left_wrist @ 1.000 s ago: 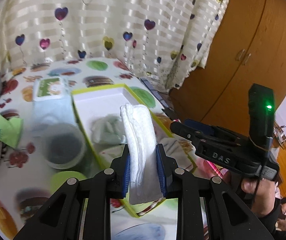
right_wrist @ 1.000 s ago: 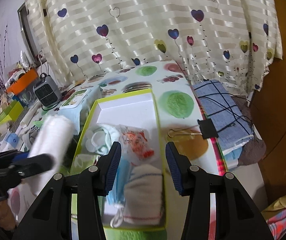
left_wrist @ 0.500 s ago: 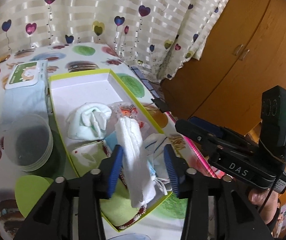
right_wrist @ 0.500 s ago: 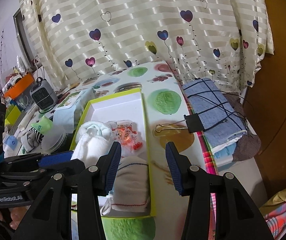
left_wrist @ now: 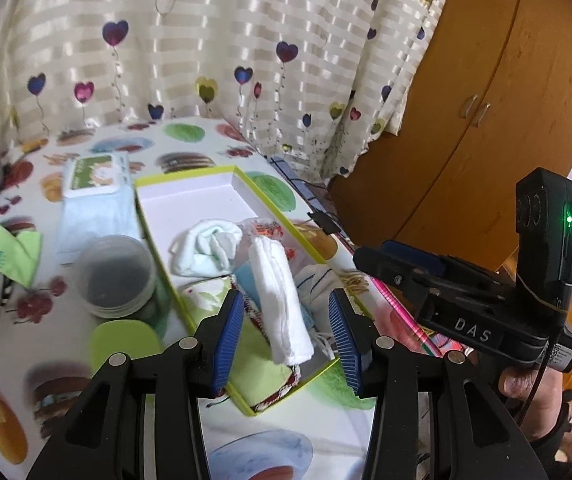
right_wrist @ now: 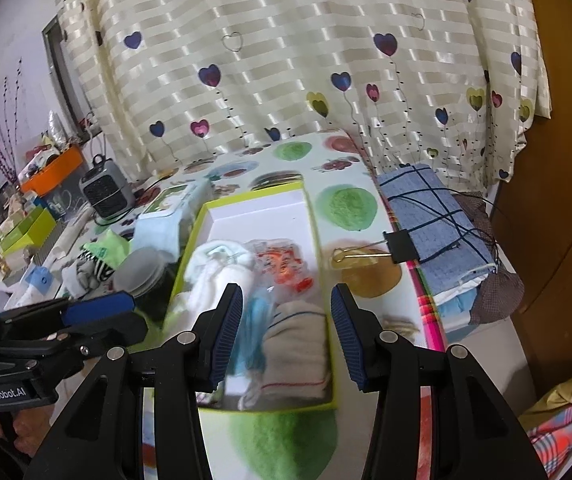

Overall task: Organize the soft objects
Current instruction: 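Withdraw both tools from the box back over the table items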

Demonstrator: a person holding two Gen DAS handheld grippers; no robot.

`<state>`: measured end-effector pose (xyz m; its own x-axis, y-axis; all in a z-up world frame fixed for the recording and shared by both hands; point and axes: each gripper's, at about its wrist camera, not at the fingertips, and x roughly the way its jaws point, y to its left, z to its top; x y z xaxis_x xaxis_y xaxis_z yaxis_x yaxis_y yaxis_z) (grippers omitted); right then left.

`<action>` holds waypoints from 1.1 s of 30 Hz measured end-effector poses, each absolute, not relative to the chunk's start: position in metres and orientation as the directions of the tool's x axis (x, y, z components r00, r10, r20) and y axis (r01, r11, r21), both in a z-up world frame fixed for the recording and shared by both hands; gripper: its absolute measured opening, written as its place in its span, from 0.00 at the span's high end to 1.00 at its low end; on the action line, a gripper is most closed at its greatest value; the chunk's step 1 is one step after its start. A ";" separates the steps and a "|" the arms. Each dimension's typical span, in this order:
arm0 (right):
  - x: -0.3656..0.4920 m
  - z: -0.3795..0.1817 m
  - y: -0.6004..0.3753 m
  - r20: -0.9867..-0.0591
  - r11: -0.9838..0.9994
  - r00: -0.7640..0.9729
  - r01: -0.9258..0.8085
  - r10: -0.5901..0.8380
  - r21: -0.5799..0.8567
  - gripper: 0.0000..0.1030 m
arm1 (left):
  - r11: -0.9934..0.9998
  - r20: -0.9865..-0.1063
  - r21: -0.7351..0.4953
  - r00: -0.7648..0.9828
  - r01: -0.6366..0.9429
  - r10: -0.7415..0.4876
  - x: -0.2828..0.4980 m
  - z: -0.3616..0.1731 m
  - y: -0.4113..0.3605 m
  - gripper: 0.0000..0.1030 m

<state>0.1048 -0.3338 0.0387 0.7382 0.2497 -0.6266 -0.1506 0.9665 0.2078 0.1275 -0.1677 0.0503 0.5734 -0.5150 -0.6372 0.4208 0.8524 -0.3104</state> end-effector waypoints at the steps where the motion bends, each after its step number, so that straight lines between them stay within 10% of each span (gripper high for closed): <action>1: 0.103 0.040 -0.330 -0.628 0.966 0.736 -0.157 0.254 0.206 0.54 | 0.854 -0.632 -0.306 0.581 0.420 -0.512 0.124 0.053 -0.165 0.59; 33: 0.066 0.058 -0.227 -0.640 0.928 0.685 -0.352 0.347 0.127 0.54 | 0.932 -0.613 -0.275 0.703 0.237 -0.360 0.078 0.058 -0.072 0.59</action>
